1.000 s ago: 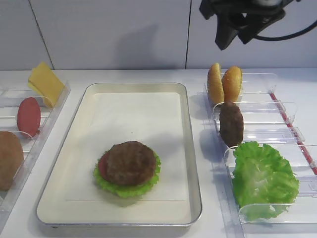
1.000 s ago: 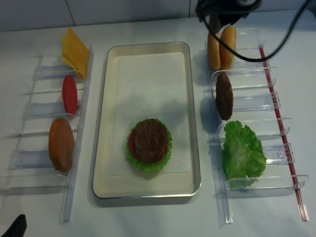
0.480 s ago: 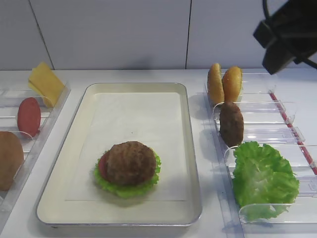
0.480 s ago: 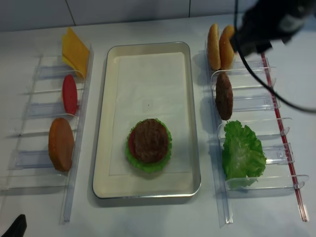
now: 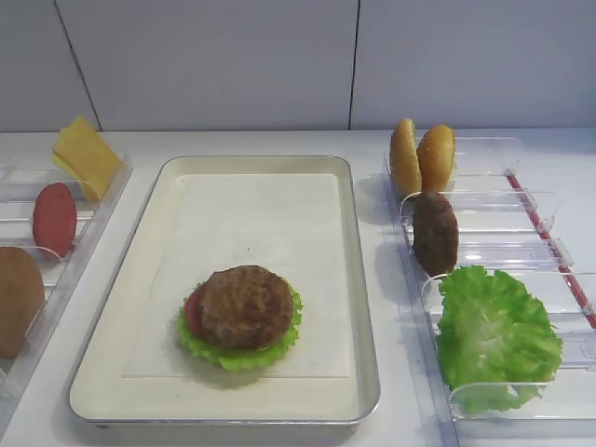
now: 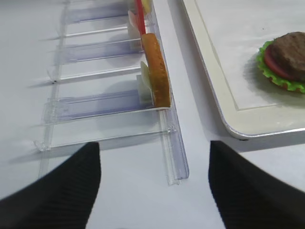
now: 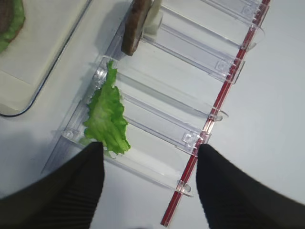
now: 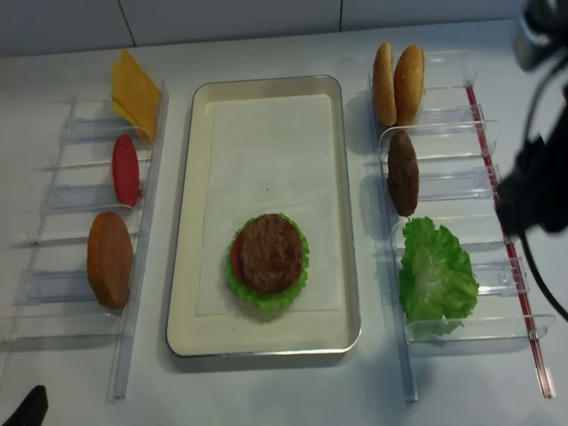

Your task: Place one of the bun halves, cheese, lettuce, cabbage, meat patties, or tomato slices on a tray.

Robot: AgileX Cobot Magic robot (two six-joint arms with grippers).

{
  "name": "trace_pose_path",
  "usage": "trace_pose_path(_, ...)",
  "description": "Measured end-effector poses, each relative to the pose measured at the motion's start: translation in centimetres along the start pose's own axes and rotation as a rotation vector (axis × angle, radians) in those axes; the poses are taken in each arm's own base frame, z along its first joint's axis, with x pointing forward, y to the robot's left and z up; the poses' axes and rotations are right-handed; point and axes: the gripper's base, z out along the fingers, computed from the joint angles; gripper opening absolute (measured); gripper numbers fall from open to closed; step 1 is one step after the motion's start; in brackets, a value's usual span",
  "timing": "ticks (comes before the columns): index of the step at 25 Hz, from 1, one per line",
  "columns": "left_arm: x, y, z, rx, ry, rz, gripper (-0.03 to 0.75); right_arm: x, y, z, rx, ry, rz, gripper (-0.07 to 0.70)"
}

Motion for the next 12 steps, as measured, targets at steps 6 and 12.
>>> trace_pose_path(6,0.0,0.0,0.0,0.0,0.0,0.0,0.44,3.6,-0.2,-0.5,0.067,-0.065,0.033,0.477)
trace_pose_path(12,0.0,0.0,0.0,0.0,0.0,0.0,0.44,7.1,0.1,-0.4,0.08,-0.098,0.047,0.477)
